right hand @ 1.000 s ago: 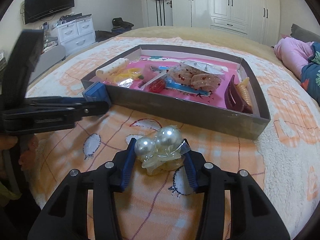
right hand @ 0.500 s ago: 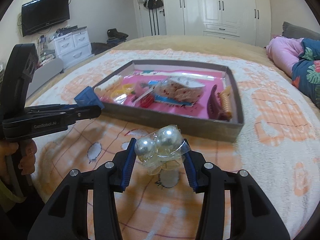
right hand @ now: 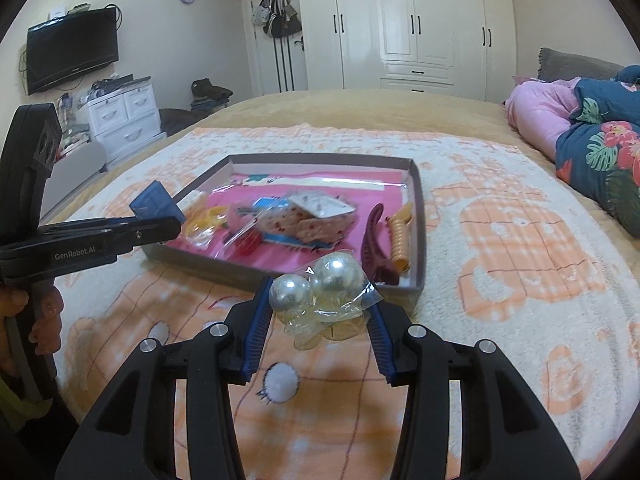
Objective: Organize jewelry
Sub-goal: 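Grasp the pearl hair clip with the right tool while the left grasps the blue box, then lower the blue box into the tray with the left tool while the right releases the pearl clip there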
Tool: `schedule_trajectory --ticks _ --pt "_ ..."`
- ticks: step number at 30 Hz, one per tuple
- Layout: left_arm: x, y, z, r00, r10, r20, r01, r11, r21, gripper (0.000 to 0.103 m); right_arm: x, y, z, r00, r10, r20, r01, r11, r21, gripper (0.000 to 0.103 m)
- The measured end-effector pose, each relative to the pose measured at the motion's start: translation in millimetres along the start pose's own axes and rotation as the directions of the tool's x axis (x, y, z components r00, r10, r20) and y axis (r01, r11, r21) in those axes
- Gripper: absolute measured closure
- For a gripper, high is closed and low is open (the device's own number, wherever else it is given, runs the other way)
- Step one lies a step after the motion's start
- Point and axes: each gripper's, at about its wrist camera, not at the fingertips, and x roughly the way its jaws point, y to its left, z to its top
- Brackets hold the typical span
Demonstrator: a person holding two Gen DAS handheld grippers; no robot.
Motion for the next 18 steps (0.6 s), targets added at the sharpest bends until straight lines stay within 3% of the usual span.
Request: schedule_trajectory --ticks 18 --pt "39 27 23 0.999 0.035 -0.014 -0.035 0.998 -0.049 0.084 40 1 41 0.999 -0.039 0.003 0.039 0.998 -0.046 0.06"
